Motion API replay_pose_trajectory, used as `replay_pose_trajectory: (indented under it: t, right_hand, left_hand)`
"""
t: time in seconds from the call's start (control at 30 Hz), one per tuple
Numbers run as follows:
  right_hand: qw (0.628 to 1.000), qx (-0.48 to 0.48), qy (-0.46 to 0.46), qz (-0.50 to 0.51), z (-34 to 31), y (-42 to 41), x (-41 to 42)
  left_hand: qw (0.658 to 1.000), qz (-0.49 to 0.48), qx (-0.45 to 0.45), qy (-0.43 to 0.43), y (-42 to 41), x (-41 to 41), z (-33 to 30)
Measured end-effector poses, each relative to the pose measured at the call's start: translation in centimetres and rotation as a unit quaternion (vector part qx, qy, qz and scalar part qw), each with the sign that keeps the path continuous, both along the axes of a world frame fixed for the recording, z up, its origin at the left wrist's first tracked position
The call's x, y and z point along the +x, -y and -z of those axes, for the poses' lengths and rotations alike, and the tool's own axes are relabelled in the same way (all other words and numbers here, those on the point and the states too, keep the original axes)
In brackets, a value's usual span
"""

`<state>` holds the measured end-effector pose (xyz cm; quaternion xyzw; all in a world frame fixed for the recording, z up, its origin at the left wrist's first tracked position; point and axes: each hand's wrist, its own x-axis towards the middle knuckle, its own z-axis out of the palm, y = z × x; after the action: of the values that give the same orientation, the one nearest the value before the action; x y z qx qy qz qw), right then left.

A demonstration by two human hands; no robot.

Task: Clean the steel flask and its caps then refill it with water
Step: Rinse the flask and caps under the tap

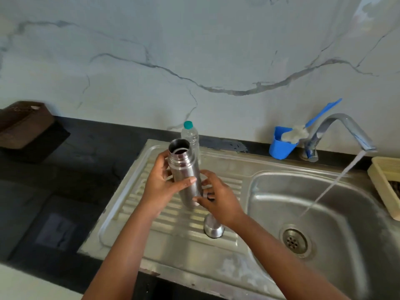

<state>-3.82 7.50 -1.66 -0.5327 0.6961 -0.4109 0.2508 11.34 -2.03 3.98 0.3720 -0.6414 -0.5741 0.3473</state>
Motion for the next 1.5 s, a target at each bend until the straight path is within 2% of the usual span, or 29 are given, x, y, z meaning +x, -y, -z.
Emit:
replay_pose_trajectory:
  t: [0.2, 0.57, 0.87, 1.0, 1.07, 1.13, 1.2, 1.27, 1.33, 1.43, 1.5]
  right_hand:
    - [0.997, 0.056, -0.031, -0.046, 2.3, 3.4, 1.5]
    - [0.995, 0.080, -0.041, -0.050, 4.0, 3.6, 2.1]
    - [0.987, 0.118, -0.101, -0.035, 4.3, 3.0, 1.5]
    - [0.986, 0.098, -0.129, 0.024, 4.0, 1.6, 0.0]
    - [0.984, 0.093, -0.142, 0.046, 4.0, 1.1, -1.1]
    - [0.983, 0.098, -0.148, 0.053, 4.2, 0.6, -2.2]
    - [0.981, 0.111, -0.151, 0.052, 4.4, 0.4, -3.0]
    - [0.978, 0.134, -0.150, 0.050, 4.7, 0.3, -3.4]
    - [0.976, 0.162, -0.144, 0.035, 4.9, 0.4, -3.7]
    - [0.968, 0.201, -0.153, 0.002, 5.2, 0.9, -4.0]
    - [0.965, 0.212, -0.152, -0.015, 5.3, 1.2, -4.2]
  left_hand:
    - [0.998, -0.009, -0.014, 0.053, 1.0, 1.8, 3.2]
    - [0.998, 0.003, -0.009, 0.058, 1.0, 2.2, 5.1]
    - [0.998, -0.033, 0.004, 0.054, 0.4, 2.1, 5.8]
    - [0.988, -0.128, -0.060, 0.064, -2.3, 3.0, 5.9]
    - [0.974, -0.163, -0.149, 0.052, -4.8, 3.8, 6.2]
    - [0.961, -0.120, -0.246, 0.048, -7.2, 4.2, 7.0]
    - [0.962, -0.011, -0.268, 0.053, -8.5, 3.7, 7.8]
    - [0.963, 0.090, -0.243, 0.077, -8.8, 2.2, 8.3]
    - [0.963, 0.141, -0.191, 0.127, -8.7, 0.2, 8.7]
    - [0.951, 0.166, -0.119, 0.230, -8.0, -2.6, 9.3]
    - [0.945, 0.165, -0.081, 0.270, -7.6, -3.8, 9.7]
